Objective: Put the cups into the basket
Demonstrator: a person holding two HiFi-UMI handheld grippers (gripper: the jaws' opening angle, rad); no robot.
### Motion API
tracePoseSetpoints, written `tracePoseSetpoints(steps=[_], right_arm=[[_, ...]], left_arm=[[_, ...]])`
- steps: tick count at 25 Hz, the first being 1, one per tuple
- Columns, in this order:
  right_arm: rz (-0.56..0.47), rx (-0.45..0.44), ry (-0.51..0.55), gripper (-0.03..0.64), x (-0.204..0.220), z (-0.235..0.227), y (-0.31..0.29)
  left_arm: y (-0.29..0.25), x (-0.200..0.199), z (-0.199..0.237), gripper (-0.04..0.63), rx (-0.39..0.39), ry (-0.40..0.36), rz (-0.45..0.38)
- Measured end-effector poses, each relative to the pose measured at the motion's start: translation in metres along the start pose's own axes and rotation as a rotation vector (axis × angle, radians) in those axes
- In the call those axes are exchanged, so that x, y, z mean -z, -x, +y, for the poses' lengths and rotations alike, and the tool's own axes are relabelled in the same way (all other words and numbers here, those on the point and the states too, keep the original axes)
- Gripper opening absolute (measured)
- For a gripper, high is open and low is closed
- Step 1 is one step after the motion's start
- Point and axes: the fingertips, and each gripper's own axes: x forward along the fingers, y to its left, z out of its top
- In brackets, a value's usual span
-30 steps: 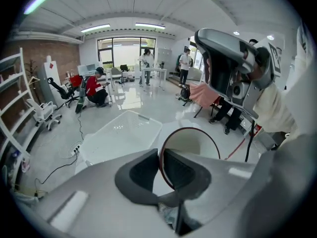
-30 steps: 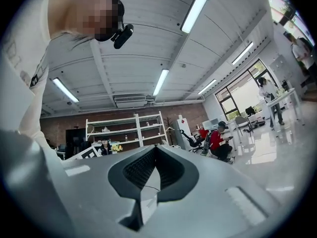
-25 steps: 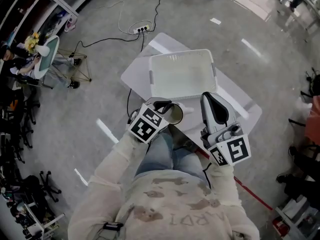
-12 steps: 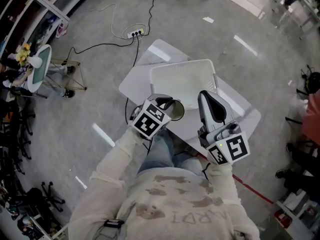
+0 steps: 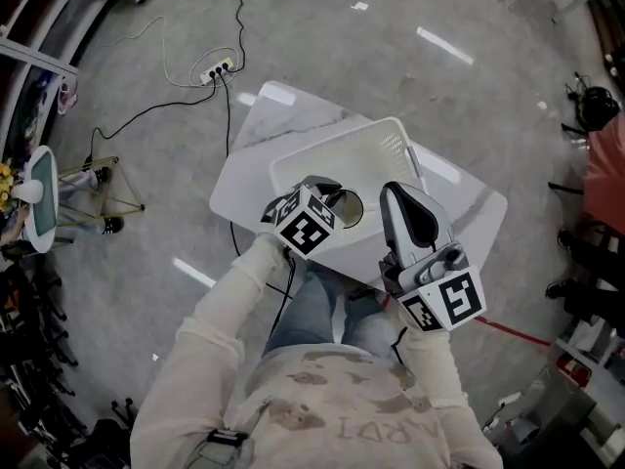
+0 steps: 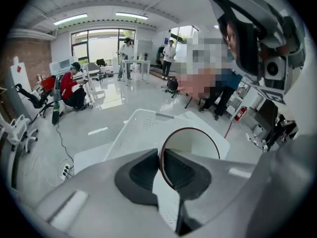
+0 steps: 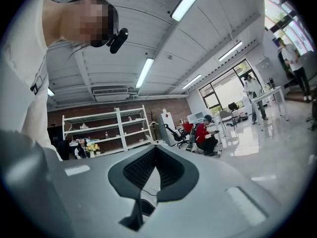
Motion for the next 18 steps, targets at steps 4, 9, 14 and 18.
tracePoseSetpoints(steps=[4,9,14,18], right_arm=[[0.008,0.082,-0.005,0.025,0.010,-0.015,-0.007],[0.021,0.153,-0.028,0.025,0.029,-0.030,-0.004],[0.071,0.165,-0.034,0.025,0.054,-0.038,-0.004],[0.096,0.164,-0.045,0.026,0.071,-0.043,-0.005]], left_arm=[[-0.039,0.004,0.012,0.041,0.059,-0.065,0.047],[-0.088,0.016,0.023,0.041,0.093,-0.095,0.091],[-0.133,0.038,0.028,0.041,0.109,-0.103,0.149],[-0.160,0.053,0.033,0.041,0.115,-0.108,0.185]])
